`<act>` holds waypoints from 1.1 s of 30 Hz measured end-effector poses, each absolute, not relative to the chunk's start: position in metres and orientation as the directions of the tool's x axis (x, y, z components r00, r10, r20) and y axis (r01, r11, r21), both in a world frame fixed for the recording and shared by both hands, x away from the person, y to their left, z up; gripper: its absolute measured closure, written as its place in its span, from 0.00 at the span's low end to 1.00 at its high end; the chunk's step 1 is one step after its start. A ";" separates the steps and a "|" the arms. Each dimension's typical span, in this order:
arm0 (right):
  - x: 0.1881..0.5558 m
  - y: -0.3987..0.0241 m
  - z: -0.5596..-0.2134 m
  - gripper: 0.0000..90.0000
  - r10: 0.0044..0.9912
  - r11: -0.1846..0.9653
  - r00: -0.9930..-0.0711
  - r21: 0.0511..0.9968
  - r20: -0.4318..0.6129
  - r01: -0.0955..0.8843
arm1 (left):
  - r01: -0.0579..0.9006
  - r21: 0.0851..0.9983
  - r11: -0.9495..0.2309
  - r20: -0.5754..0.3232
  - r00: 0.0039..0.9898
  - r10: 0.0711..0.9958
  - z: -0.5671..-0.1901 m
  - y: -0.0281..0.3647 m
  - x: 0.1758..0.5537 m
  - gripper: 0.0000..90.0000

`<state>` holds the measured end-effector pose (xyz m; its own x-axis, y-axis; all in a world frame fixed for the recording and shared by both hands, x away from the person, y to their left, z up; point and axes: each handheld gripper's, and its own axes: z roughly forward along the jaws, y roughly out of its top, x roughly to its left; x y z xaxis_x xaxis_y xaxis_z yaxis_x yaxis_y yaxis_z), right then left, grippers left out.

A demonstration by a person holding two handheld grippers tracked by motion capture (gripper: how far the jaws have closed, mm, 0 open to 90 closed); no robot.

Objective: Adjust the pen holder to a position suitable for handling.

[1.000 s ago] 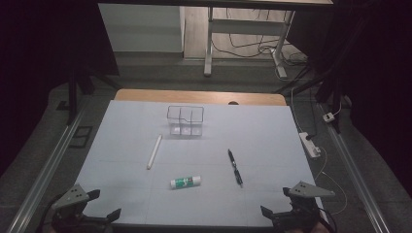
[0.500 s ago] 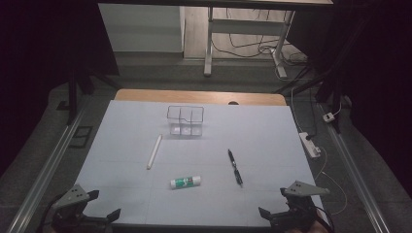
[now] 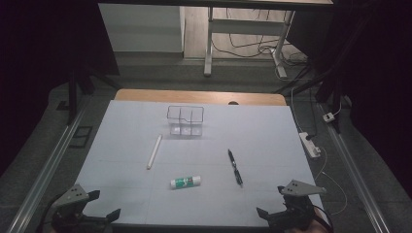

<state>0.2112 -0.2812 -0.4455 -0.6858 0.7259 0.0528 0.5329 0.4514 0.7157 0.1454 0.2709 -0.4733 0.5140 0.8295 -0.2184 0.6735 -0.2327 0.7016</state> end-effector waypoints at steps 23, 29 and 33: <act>0.232 -0.256 -0.441 0.00 0.633 0.481 -0.772 0.754 0.055 0.448 | 0.668 0.704 -0.241 -0.212 0.522 0.826 -0.473 0.270 0.145 0.03; 0.243 -0.243 -0.442 0.00 0.596 0.504 -0.801 0.750 0.056 0.428 | 0.667 0.704 -0.243 -0.210 0.522 0.826 -0.473 0.270 0.145 0.03; 0.246 -0.238 -0.440 0.00 0.581 0.512 -0.812 0.751 0.055 0.417 | 0.666 0.705 -0.245 -0.208 0.524 0.826 -0.473 0.270 0.145 0.03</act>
